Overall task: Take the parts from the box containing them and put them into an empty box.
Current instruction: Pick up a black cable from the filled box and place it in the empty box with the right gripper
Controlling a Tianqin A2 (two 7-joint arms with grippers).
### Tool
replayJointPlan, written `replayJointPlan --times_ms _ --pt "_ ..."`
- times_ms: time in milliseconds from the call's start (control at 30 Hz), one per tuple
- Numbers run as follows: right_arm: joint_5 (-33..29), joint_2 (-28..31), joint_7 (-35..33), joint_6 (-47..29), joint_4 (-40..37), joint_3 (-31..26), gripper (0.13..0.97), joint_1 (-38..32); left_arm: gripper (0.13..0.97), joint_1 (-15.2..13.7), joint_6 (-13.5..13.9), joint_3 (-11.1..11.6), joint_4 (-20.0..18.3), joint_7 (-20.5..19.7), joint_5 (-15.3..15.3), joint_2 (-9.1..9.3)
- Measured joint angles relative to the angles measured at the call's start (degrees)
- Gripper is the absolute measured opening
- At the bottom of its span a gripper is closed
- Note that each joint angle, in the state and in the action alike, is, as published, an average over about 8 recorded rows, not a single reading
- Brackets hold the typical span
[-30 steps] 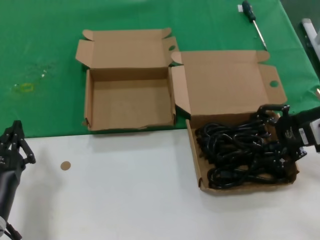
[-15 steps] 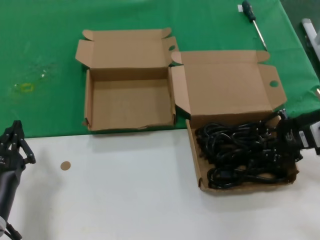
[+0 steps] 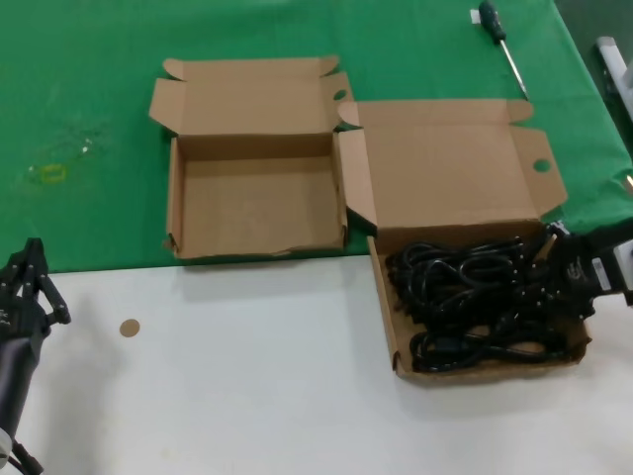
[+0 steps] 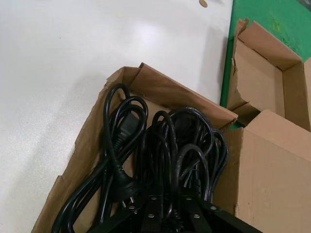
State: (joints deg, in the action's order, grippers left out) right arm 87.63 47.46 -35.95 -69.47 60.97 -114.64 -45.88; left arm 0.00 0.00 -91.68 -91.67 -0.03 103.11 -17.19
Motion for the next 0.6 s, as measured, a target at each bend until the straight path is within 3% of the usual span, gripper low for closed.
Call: replayJointPlan --times_ms 100,600 --pt "-0.01 0.1 0.47 -0.25 0.25 0.0 0.198 -0.21 0.152 0.0 0.0 0.0 0.0 0.0 0.0 0.0" --pt "0.54 -0.24 5.55 -2.12 2.6 0.57 0.159 -4.65 0.152 0.0 0.0 0.0 0.0 0.0 0.0 0.0"
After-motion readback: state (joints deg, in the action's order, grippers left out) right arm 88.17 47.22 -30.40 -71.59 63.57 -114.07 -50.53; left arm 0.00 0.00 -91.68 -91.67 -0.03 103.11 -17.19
